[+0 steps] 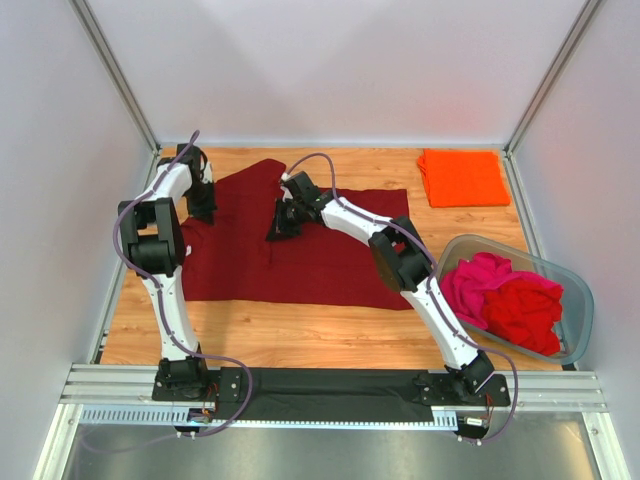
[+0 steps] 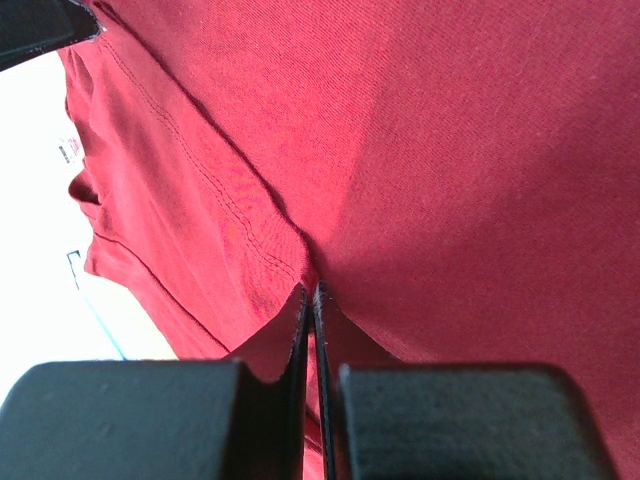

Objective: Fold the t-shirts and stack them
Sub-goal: Fold the tshirt

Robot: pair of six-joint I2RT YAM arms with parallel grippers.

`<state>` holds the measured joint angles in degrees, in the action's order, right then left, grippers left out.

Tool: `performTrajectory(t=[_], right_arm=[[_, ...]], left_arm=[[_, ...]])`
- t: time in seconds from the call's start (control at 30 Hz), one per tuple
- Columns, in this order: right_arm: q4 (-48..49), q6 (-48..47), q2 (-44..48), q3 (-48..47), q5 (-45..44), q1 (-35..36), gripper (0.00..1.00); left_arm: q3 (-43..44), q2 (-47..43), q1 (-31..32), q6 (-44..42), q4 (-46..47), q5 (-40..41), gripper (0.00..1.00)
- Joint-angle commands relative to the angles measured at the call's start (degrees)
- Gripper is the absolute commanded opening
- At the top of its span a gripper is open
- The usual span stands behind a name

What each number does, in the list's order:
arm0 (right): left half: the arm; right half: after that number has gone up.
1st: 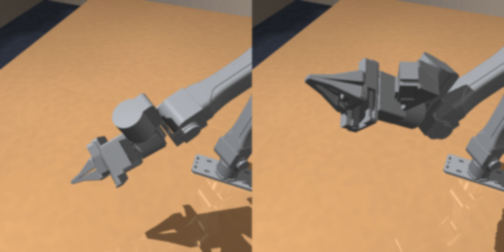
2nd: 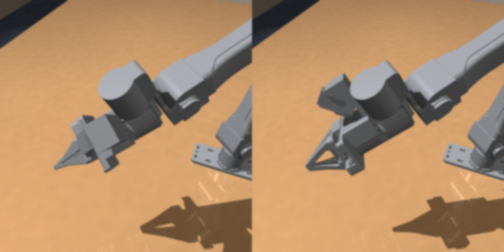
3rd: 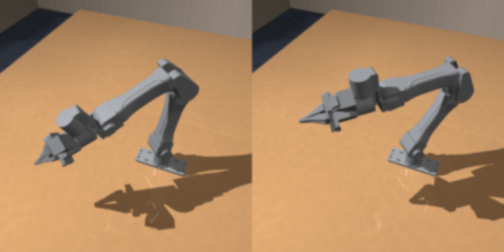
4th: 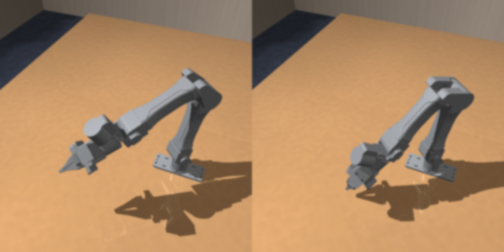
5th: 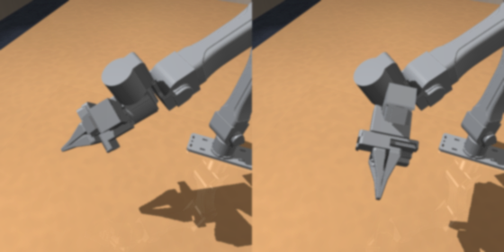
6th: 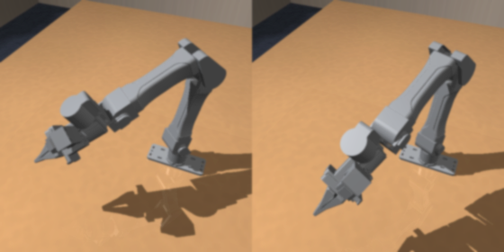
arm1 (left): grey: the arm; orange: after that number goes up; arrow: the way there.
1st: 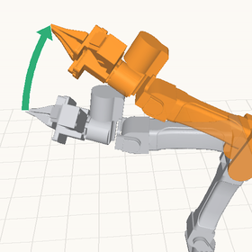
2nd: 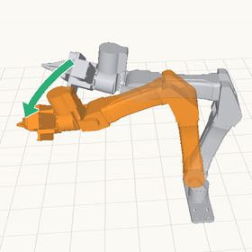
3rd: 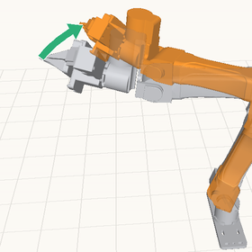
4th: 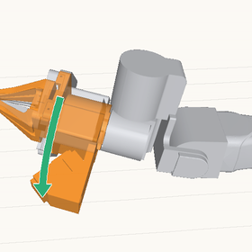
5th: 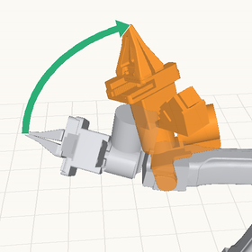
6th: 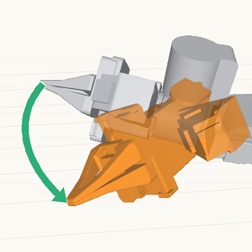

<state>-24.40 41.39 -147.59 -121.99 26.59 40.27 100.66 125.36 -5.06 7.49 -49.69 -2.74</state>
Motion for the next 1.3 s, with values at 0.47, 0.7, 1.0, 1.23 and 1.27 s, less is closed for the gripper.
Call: performTrajectory(t=[0.47, 0.7, 1.0, 1.23, 1.27], right_arm=[[-3.37, -1.04, 1.16, 1.58, -1.89, 0.34, 0.02], [-3.37, -1.04, 1.51, 1.76, -1.98, 0.42, 0.02], [-4.42, -1.48, 1.25, 0.62, -2.51, 0.33, 0.02], [-4.86, -1.84, 1.78, 0.27, -3.12, 0.25, 0.00], [-5.21, -1.84, 2.39, -0.17, -3.21, 0.25, 0.00]], left_arm=[[-2.49, -2.14, -2.06, -0.28, 3.47, -5.86, 0.25], [-0.91, -1.00, -1.97, -0.63, 2.59, -5.96, 0.20], [1.11, -0.03, -1.88, -0.46, 2.32, -6.48, 0.01], [2.08, -0.38, -1.88, -0.19, 2.40, -7.19, 0.00], [2.08, -1.08, -1.88, -0.19, 2.58, -7.28, 0.00]])
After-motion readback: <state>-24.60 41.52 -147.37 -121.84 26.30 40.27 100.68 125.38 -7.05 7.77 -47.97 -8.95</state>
